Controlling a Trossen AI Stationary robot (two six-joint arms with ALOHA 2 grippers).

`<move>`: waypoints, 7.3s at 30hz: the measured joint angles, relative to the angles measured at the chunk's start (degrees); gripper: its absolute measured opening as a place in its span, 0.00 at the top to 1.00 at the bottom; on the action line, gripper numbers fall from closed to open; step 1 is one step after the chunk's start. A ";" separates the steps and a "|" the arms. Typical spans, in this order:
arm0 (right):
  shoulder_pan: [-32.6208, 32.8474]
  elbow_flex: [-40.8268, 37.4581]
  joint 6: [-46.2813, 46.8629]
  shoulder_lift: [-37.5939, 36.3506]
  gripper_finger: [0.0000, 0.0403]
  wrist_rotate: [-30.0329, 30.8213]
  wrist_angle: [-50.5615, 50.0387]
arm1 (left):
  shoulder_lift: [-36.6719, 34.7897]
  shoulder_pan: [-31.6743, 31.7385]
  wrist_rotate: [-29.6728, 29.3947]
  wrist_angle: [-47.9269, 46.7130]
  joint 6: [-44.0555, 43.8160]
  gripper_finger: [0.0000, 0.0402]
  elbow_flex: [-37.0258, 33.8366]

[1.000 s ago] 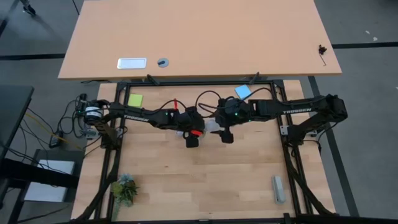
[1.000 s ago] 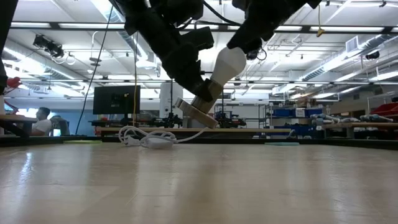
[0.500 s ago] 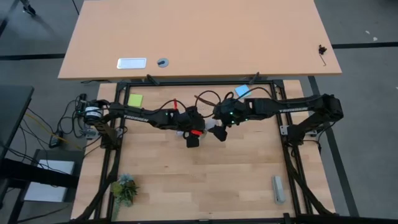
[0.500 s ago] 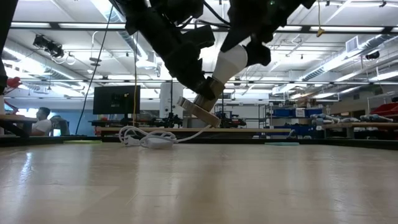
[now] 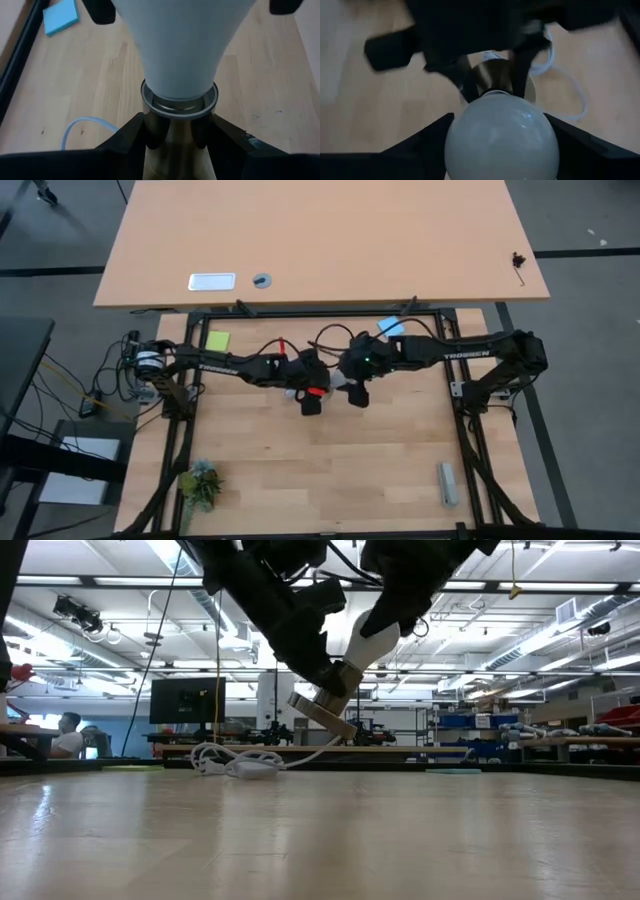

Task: Screw lightbulb
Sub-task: Remove the light bulb from the lamp

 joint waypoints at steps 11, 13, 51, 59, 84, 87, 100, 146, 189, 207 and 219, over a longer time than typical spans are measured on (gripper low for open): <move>0.04 3.39 -31.12 0.04 0.25 -0.38 -4.11 | -0.18 0.02 0.76 0.69 0.28 0.60 0.10; 0.04 3.51 -33.07 0.04 0.24 -0.07 -4.08 | -0.14 0.02 1.37 0.38 0.40 0.60 0.02; 4.02 0.28 -10.33 -1.20 0.97 4.48 -17.55 | 0.37 0.23 2.13 13.72 0.17 0.60 -4.81; 4.02 -7.68 -9.85 -1.14 0.98 4.31 -6.14 | 0.42 0.50 4.68 28.03 -3.10 0.60 -13.64; -8.38 -11.73 7.66 -2.40 0.98 9.23 -16.98 | 9.69 1.38 2.32 49.12 -6.60 0.59 -21.16; -8.37 -11.73 7.25 -4.47 0.98 11.96 -17.75 | 9.79 1.38 2.38 49.47 -6.61 0.59 -21.16; -5.99 -17.48 -3.67 -15.24 0.98 10.04 -18.98 | 9.90 1.36 1.29 49.70 -7.89 0.36 -20.70; -21.59 -20.54 2.00 2.38 0.41 8.92 -41.92 | 3.15 1.33 -0.70 43.38 -7.48 0.29 -20.66; -27.86 -24.08 3.57 6.10 0.39 4.70 -37.18 | 3.15 1.31 -1.90 43.10 -7.52 0.30 -20.66; -26.32 -19.90 0.84 8.24 0.71 -3.48 -37.22 | -5.53 1.38 -4.48 35.96 -5.20 0.30 -20.81; -21.97 -13.31 17.00 8.24 0.71 -23.21 -13.79 | -7.93 1.49 -4.34 31.15 -4.83 0.30 -20.77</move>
